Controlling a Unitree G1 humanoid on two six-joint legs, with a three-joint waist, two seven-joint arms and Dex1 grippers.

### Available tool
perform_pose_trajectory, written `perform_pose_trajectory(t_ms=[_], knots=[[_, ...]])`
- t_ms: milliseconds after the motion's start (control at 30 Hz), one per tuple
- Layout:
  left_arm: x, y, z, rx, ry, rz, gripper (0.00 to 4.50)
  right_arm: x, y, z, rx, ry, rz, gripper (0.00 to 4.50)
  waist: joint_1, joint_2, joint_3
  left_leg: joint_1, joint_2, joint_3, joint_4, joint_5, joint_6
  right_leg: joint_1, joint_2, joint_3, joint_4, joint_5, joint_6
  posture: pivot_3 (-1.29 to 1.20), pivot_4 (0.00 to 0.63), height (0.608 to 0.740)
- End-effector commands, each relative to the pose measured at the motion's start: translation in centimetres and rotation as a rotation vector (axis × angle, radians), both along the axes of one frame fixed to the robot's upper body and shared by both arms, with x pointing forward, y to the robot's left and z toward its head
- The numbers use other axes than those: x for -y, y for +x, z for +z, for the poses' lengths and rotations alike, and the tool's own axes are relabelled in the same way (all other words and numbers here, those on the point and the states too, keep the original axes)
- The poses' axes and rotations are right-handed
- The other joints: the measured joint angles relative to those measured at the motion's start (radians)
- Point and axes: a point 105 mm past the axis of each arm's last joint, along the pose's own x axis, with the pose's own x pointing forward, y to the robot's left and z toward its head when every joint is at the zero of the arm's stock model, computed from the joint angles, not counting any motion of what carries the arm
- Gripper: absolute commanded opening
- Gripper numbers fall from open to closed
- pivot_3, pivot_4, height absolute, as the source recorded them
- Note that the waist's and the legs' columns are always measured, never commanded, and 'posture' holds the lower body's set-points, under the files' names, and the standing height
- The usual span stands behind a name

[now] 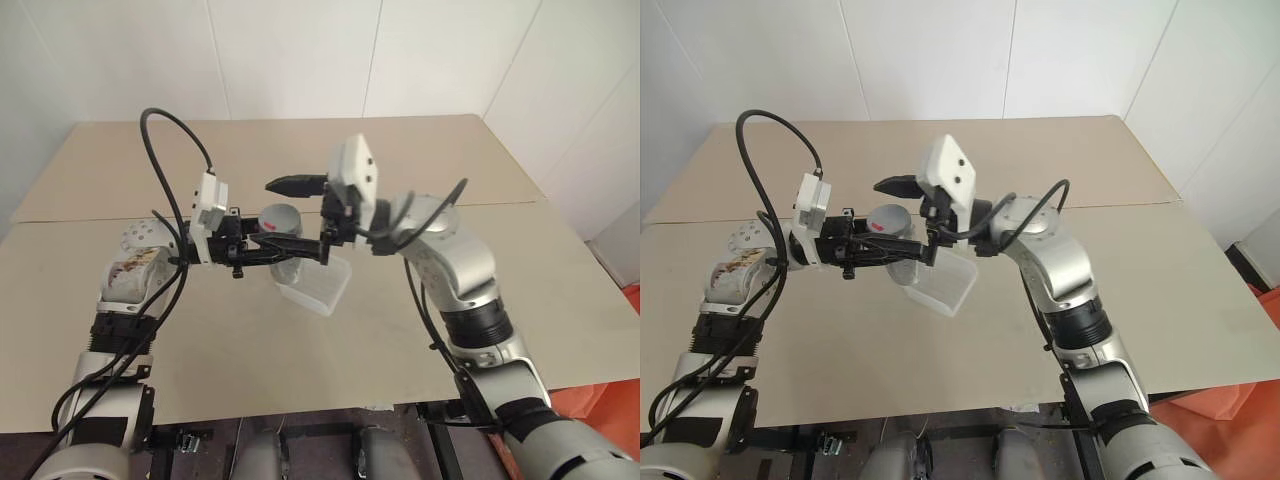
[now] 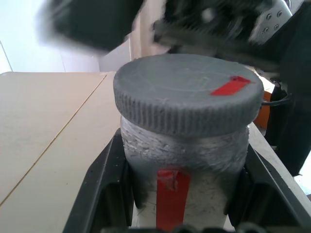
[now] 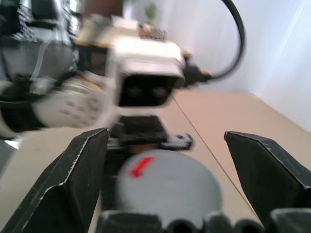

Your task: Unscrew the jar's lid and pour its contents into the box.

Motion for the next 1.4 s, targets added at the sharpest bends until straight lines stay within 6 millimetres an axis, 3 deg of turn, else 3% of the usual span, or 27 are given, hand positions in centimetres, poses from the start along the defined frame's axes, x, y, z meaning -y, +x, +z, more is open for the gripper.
perform_pose_trajectory(t_ms=[33,133,433,700,1033,1267,1400], knots=[[-0.2,-0.5,1.4,0.059,-0.011,-0.012,1.98,0.0,0.9,1.1,0.02,0.023,-0.051,4.44,0.001,0.0,0.0,0.0,0.0,0.0,0.0,0.0,0.0,0.0,0.0,0.0,0.0,0.0,0.0,0.0,0.15,0.74],[-0.6,-0.7,1.7,0.067,-0.008,-0.007,1.98,0.8,1.7,1.2,0.003,0.031,-0.084,4.44,0.0,0.0,0.0,-0.001,0.0,0.0,0.0,0.0,0.0,0.0,0.0,0.0,-0.001,0.0,0.0,0.0,0.15,0.74],[-2.5,-1.5,2.5,0.075,0.005,0.009,1.98,6.2,3.1,1.4,-0.004,0.024,-0.177,4.44,-0.001,0.0,0.0,-0.001,0.0,-0.002,0.0,0.0,0.0,0.0,0.0,0.0,-0.001,0.0,0.0,0.0,0.15,0.74],[-2.9,-1.7,2.7,0.069,0.009,0.01,1.98,7.9,3.0,1.4,0.008,0.015,-0.186,4.44,-0.005,0.0,0.0,0.0,0.001,0.0,-0.001,0.0,0.001,0.0,0.001,0.0,-0.001,0.0,0.0,0.0,0.15,0.74],[-0.9,-0.2,1.5,0.06,-0.006,0.024,1.98,3.4,-2.9,2.5,0.039,0.025,0.045,4.44,0.0,0.0,0.0,0.0,0.001,-0.002,-0.001,0.0,0.001,0.0,0.001,0.0,-0.001,0.0,0.0,0.0,0.15,0.74],[-0.1,0.3,1.6,0.065,-0.016,-0.002,1.98,-0.1,-1.5,2.4,0.045,0.004,-0.032,4.44,-0.001,0.0,0.0,0.0,0.0,-0.001,0.0,0.0,0.001,0.0,0.001,0.001,0.0,0.0,0.0,0.0,0.15,0.74],[-0.1,0.3,1.8,0.071,-0.022,0.0,1.98,-0.8,-0.2,1.7,0.042,-0.02,-0.083,4.44,-0.001,0.0,0.0,0.0,0.0,-0.001,0.0,0.0,0.001,0.0,0.001,0.0,0.0,0.0,0.0,0.0,0.15,0.74]])
